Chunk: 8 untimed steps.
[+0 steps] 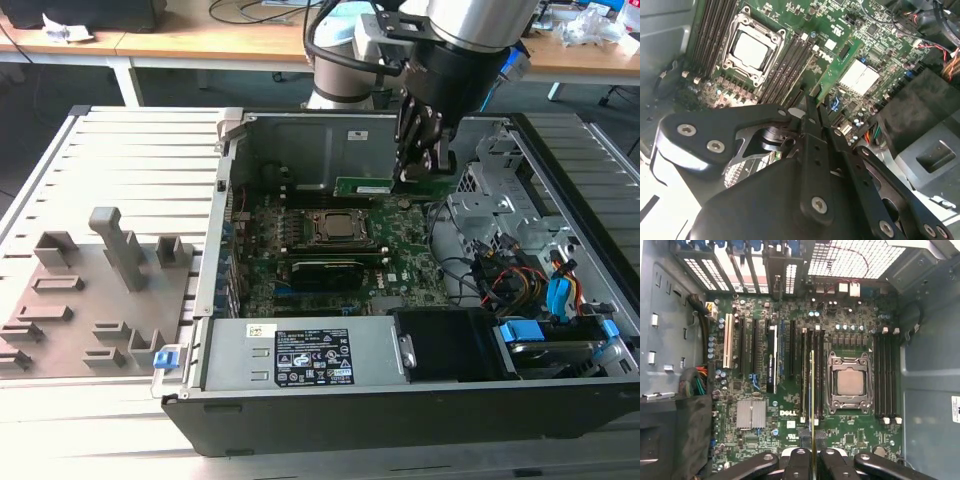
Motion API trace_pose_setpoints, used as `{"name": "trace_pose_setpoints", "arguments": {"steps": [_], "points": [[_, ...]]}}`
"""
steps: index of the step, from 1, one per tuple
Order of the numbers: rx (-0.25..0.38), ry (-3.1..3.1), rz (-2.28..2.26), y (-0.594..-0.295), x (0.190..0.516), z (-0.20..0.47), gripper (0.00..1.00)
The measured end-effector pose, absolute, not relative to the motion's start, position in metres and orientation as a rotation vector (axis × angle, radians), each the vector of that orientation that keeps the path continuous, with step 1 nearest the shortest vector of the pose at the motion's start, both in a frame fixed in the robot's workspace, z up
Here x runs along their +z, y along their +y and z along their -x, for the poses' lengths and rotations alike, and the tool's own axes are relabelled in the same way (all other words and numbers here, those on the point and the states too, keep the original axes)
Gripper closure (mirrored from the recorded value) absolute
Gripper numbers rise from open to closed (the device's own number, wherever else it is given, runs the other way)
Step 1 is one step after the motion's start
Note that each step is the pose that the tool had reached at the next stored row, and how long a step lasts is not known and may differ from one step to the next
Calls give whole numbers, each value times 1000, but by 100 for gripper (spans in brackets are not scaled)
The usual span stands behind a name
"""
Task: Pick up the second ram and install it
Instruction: 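Pick up the second ram and move it above second insertion slot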
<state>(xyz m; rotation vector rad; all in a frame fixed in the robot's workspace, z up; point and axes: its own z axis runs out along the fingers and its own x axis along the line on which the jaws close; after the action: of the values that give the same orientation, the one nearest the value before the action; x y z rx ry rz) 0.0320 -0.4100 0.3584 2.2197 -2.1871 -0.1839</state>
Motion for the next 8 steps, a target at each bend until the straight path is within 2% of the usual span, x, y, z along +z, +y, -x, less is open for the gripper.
{"name": "trace_pose_setpoints", "arguments": {"steps": [8], "points": [[-184,-2187,-2220,-407,357,-30,86]]}}
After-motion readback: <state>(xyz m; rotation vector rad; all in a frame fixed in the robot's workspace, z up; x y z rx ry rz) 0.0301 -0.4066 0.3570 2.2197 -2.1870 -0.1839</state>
